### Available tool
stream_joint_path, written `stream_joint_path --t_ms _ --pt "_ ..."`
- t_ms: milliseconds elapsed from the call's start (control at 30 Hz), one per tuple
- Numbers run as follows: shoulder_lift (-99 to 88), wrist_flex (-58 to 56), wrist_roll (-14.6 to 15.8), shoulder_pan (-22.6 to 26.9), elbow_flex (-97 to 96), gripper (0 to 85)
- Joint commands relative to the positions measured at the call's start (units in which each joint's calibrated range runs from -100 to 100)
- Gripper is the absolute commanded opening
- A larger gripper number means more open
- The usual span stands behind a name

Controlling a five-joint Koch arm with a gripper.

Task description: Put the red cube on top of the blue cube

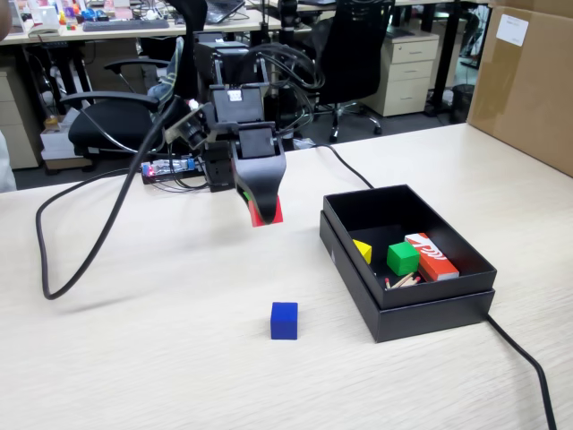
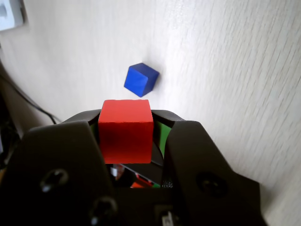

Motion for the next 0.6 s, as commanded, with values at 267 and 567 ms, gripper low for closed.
stream_joint_path --t_ms 267,567 --pt "24.3 0.29 0.78 0.1 19.87 1.1" --pt "32.21 0.37 1.07 0.0 24.22 1.1"
